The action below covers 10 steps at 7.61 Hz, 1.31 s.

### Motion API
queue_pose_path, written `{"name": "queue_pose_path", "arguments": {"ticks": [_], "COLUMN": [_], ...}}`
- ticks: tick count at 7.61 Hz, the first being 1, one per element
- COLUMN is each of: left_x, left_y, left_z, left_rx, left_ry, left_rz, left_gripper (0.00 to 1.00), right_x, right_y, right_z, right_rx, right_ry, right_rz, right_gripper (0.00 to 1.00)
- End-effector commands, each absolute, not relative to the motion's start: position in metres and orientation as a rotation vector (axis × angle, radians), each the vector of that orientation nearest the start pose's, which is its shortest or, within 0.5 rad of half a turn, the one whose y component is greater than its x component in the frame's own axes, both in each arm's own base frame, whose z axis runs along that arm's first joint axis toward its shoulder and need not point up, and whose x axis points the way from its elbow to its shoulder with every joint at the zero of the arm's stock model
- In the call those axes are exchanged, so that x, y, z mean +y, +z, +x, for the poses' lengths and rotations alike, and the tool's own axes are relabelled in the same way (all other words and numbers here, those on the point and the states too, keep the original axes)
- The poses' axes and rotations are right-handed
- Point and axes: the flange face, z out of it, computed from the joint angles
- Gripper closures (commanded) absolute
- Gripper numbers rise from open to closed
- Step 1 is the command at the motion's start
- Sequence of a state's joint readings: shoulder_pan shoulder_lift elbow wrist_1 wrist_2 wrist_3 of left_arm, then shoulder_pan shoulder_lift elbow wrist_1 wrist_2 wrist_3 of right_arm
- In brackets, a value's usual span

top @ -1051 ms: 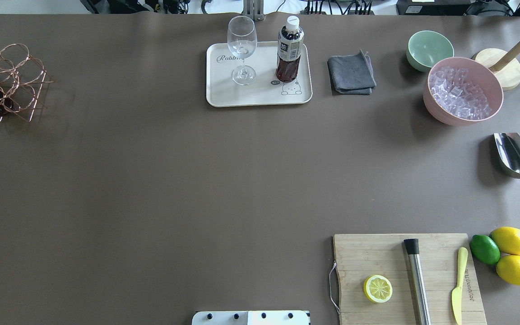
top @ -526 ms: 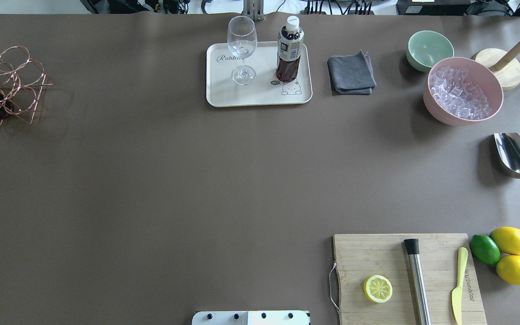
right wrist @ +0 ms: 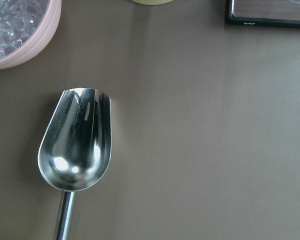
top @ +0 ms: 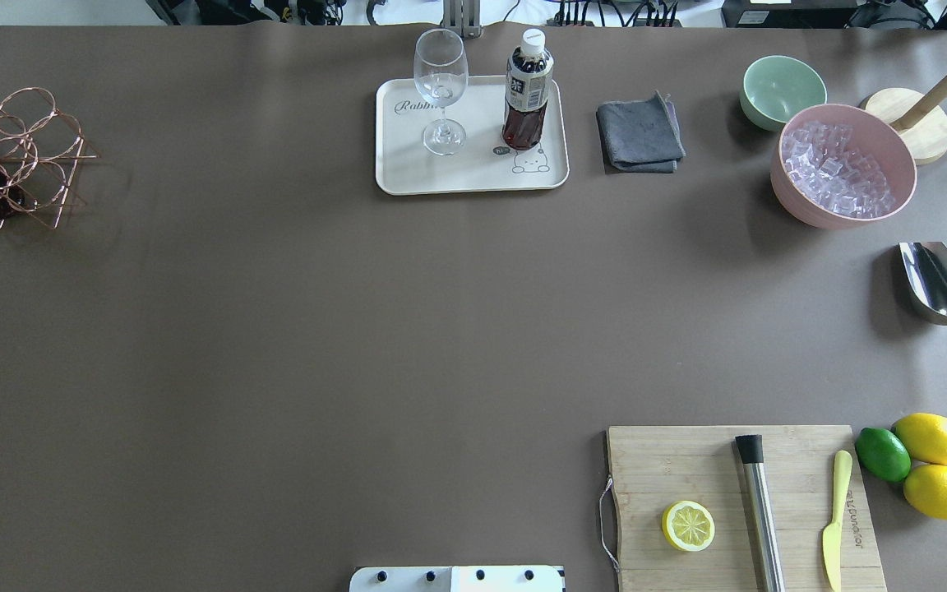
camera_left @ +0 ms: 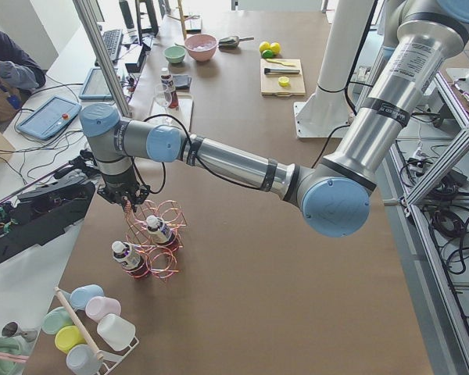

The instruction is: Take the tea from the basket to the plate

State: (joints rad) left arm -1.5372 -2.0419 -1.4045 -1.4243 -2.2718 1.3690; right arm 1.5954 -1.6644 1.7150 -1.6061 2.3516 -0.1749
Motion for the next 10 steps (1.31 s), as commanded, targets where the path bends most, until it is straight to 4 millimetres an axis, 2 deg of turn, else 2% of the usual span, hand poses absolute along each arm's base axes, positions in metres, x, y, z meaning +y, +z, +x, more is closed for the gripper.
{"name": "queue_pose_path", "arguments": {"ticks": [1,2,3,5,6,7,9,10], "left_x": [-0.68,-0.679,-0.678,-0.679,-0.682,-0.679,-0.666,-0.652], "left_y": [0.481,0.481,0.482,0.475,0.463,0.46,0.467,0.477], "left_z": [-0.047,-0.048,-0.048,-0.051,-0.06,-0.073,-0.09,-0.107], "left_rx": [0.502,0.524,0.531,0.543,0.539,0.552,0.581,0.602], "left_ry": [1.382,1.304,1.274,1.242,1.191,1.135,1.049,0.952], "left_rz": [0.6,0.573,0.568,0.552,0.551,0.526,0.46,0.426], "left_gripper": [0.9,0.35,0.03,0.03,0.03,0.03,0.03,0.02], "right_x": [-0.451,-0.451,-0.451,-0.451,-0.451,-0.451,-0.45,-0.45], "right_y": [0.635,0.635,0.635,0.635,0.635,0.635,0.635,0.635], "right_z": [0.076,0.076,0.077,0.077,0.077,0.077,0.078,0.079], "right_rx": [-0.776,-0.776,-0.776,-0.776,-0.776,-0.776,-0.776,-0.776], "right_ry": [-0.146,-0.144,-0.143,-0.143,-0.143,-0.143,-0.14,-0.138], "right_rz": [0.093,0.094,0.095,0.095,0.095,0.095,0.096,0.096], "right_gripper": [0.0,0.0,0.0,0.0,0.0,0.0,0.0,0.0]}}
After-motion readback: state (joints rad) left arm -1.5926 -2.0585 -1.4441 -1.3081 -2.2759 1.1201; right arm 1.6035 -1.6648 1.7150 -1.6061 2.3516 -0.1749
